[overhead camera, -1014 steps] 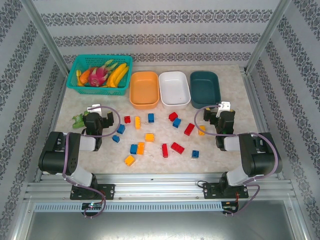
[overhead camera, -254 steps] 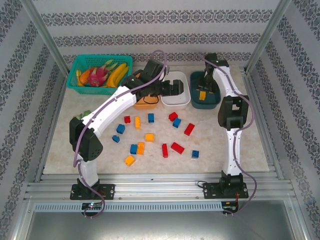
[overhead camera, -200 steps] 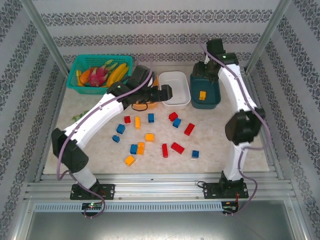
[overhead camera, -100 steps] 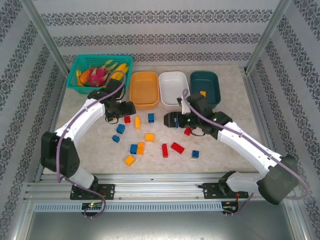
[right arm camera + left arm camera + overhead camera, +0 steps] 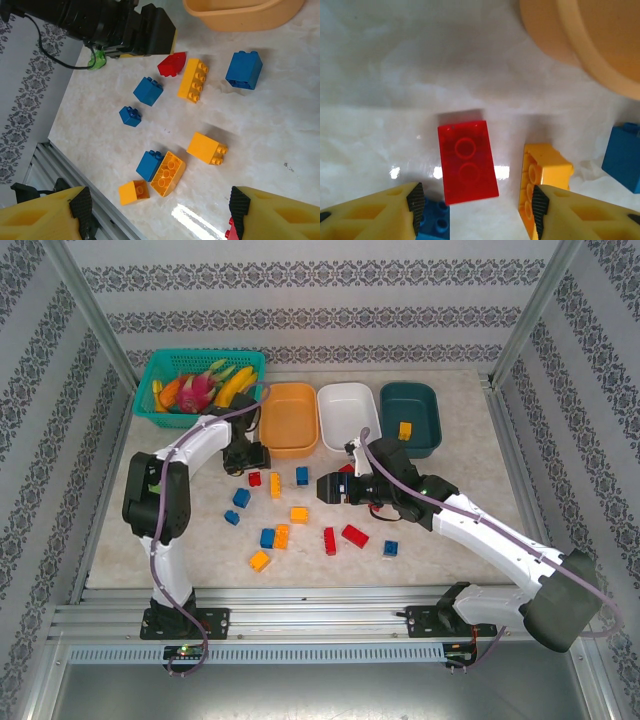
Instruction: Sort the legos into containers by color
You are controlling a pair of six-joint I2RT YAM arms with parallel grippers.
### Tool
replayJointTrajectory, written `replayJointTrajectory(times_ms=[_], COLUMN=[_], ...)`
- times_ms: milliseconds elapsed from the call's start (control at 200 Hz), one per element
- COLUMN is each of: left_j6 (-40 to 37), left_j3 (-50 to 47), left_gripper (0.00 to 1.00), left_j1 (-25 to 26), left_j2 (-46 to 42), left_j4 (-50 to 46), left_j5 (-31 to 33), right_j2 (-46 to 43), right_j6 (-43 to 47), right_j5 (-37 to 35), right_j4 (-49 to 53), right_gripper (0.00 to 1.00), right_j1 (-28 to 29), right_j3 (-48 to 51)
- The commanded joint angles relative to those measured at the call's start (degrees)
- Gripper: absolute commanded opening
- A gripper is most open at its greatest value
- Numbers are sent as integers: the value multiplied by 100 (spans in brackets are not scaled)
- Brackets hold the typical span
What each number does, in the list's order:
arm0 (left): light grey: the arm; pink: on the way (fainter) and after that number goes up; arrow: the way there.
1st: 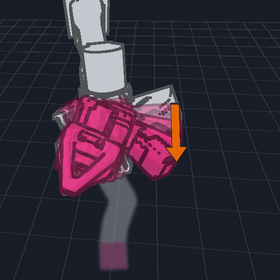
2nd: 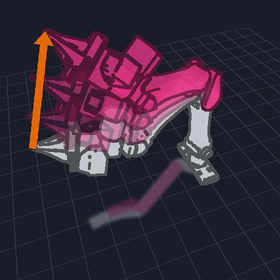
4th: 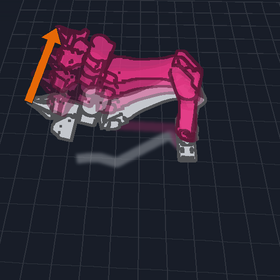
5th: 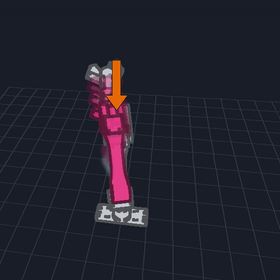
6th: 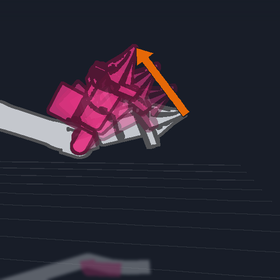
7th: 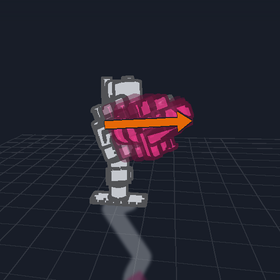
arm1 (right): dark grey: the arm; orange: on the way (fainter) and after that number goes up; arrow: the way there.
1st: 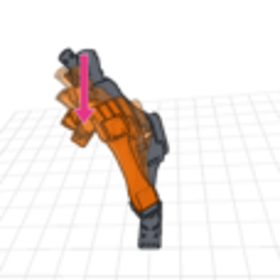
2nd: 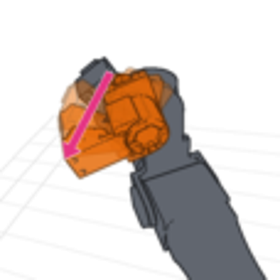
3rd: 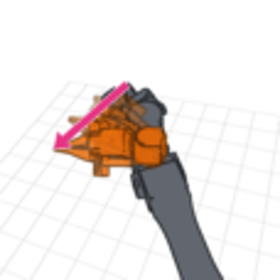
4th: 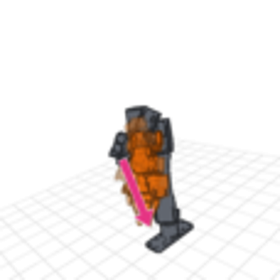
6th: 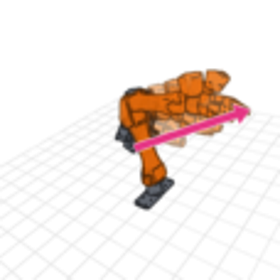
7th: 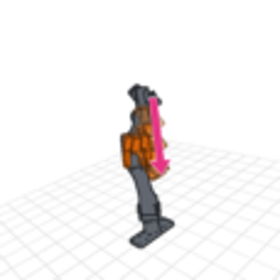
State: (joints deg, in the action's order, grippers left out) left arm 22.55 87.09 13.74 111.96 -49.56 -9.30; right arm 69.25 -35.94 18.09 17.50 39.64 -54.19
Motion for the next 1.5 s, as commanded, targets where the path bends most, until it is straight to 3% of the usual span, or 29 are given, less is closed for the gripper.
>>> replayJointTrajectory(times_ms=[0,615,1154,1494], left_j6=[-102,242,190,318], left_j3=[111,-313,-346,299], left_gripper=[60,56,39,38], left_j1=[-51,-19,78,180], left_j2=[136,300,301,-877], left_j4=[-305,-81,21,-750], left_j5=[135,16,160,292], right_j2=[-53,334,371,-243], right_j6=[-72,-44,-75,-34], right_j5=[-8,52,56,-1270], right_j4=[-53,13,51,247], right_gripper=[75,75,74,74], right_j1=[46,-37,-80,-237], right_j3=[-24,-205,-237,-576])
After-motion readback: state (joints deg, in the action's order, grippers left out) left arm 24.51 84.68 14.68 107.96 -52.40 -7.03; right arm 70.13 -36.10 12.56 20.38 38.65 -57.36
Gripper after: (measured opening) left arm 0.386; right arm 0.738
